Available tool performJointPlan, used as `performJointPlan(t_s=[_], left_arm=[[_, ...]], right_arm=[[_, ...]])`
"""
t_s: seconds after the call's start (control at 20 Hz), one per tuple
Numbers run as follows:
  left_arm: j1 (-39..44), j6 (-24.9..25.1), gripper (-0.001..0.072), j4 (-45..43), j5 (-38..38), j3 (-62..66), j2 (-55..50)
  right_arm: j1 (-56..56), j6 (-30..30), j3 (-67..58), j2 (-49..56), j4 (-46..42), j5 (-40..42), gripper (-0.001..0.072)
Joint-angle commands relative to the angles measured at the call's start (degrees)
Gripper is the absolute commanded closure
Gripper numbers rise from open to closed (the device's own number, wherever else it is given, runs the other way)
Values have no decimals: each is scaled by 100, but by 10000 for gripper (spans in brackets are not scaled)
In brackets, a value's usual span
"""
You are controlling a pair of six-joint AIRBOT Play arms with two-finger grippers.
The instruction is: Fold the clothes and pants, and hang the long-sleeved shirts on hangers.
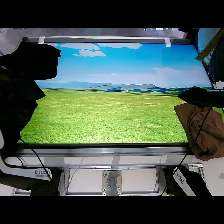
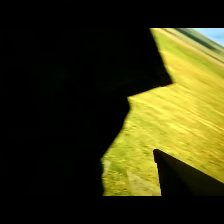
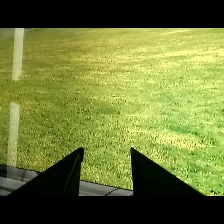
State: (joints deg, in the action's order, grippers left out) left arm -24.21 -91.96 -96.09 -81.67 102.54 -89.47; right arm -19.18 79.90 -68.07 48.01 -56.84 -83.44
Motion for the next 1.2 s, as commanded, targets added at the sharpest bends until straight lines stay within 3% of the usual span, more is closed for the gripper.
performJointPlan(t_s=[0.0,0.2,0.4,0.45,0.5,0.55,0.7,0.9,1.05,1.15], left_arm=[[-1178,-238,2,-822,66,7,-42],[-1906,-238,3,-822,61,4,-317],[-2017,-223,3,-820,63,4,-697],[-2009,-127,50,-741,61,7,-780],[-2006,4,500,-487,55,7,-828],[-2004,48,689,-98,55,7,-824],[-1875,358,685,1357,107,52,-531],[-1261,1449,687,3622,271,146,612],[-243,1585,686,4398,280,144,1598],[787,1596,686,4409,278,144,1991]], right_arm=[[4,-4,-4,0,-98,415,368],[4,-4,-4,0,-111,546,368],[4,-2,-4,2,-160,546,368],[4,0,-4,0,-160,544,368],[4,4,-4,0,-157,546,368],[4,15,-7,-2,-157,544,368],[-13,4,-197,-4,-367,422,368],[-13,-17,-1152,-4,-1716,-243,368],[-13,-328,-1880,-4,-2756,-509,368],[-13,-564,-2159,-4,-3053,-472,368]])
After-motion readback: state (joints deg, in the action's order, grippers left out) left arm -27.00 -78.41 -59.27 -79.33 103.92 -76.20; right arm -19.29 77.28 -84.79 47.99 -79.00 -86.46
